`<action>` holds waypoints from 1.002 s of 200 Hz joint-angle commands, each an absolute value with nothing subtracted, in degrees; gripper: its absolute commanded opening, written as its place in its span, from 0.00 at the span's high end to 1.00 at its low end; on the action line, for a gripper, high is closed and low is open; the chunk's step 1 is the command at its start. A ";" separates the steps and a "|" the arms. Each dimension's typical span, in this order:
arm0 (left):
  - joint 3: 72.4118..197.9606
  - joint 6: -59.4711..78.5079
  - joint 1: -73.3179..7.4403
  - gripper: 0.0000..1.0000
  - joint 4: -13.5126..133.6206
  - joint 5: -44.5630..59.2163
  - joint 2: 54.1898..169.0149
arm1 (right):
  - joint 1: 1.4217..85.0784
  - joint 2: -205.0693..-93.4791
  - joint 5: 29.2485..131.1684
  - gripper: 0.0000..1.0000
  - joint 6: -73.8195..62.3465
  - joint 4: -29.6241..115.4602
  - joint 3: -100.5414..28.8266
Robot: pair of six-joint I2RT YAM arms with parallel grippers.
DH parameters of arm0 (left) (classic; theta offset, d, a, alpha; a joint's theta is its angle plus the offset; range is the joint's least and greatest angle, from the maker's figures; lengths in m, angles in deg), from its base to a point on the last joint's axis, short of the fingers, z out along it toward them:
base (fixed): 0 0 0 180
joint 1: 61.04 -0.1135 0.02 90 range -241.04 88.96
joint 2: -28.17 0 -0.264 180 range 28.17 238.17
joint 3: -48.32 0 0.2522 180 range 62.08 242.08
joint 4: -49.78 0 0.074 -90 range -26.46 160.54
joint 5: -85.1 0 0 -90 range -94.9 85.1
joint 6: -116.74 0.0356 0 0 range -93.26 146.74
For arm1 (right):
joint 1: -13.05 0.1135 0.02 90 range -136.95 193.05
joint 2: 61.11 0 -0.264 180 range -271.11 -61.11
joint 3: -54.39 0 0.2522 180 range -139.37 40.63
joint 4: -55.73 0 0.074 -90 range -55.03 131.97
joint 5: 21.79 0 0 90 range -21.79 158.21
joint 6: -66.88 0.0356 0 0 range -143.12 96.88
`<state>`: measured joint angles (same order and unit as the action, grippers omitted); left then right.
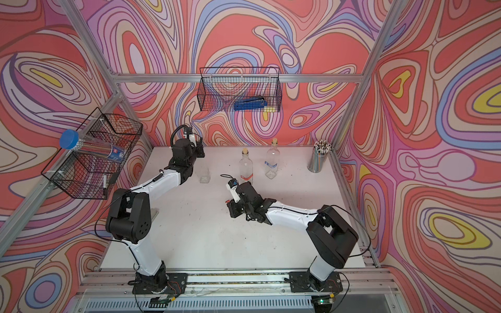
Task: Remove the label from the bottle
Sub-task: Place the bottle at the center of the board.
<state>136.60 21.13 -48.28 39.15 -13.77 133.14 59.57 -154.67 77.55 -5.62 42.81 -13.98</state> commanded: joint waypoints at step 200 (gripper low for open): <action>131.69 19.45 -48.55 0.37 37.05 -13.08 128.46 | 59.28 -153.93 78.29 1.00 -5.54 43.89 -13.56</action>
<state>132.52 20.37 -48.28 37.23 -13.70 131.17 59.57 -154.67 78.14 -5.54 42.83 -13.95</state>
